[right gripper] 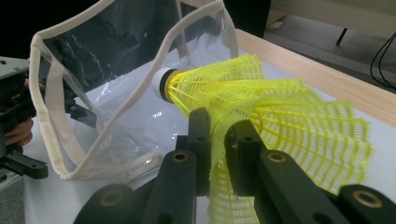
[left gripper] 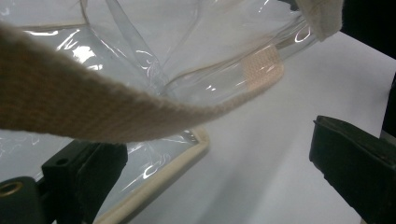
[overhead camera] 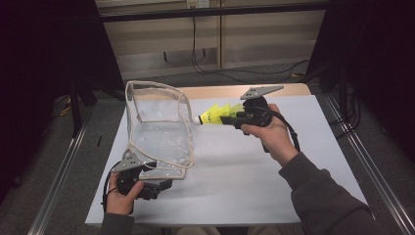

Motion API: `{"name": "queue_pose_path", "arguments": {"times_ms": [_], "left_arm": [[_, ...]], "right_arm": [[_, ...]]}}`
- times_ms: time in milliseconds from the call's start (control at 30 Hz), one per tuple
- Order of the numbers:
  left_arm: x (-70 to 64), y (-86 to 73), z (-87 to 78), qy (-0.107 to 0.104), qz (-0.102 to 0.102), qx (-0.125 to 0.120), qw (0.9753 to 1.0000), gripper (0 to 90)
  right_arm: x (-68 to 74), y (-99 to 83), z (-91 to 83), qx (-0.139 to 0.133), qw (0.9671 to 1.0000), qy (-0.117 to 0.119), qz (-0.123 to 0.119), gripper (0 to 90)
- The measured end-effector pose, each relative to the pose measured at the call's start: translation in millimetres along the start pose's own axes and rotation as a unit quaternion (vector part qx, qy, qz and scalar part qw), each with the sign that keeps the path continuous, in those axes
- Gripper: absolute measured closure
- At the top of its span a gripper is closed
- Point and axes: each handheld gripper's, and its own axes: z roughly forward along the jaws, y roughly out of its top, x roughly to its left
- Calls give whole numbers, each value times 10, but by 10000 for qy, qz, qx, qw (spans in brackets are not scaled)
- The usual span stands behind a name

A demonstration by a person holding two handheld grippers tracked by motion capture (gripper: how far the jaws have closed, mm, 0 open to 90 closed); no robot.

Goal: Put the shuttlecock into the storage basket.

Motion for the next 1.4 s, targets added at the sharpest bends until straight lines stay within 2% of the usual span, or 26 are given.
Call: {"name": "queue_pose_path", "arguments": {"times_ms": [400,733,1300,1400], "left_arm": [[0,0,3,0,0,-4,10000,42],[0,1,1,-5,3,2,10000,42],[0,3,-7,-14,-13,-22,10000,42],[2,2,-8,-19,-17,-22,10000,43]], "right_arm": [[30,144,-24,-64,10000,21,-11,818],[79,225,60,-15,10000,61,-64,818],[294,498,231,111,9988,159,-441,818],[322,539,275,114,9988,168,-439,817]]}}
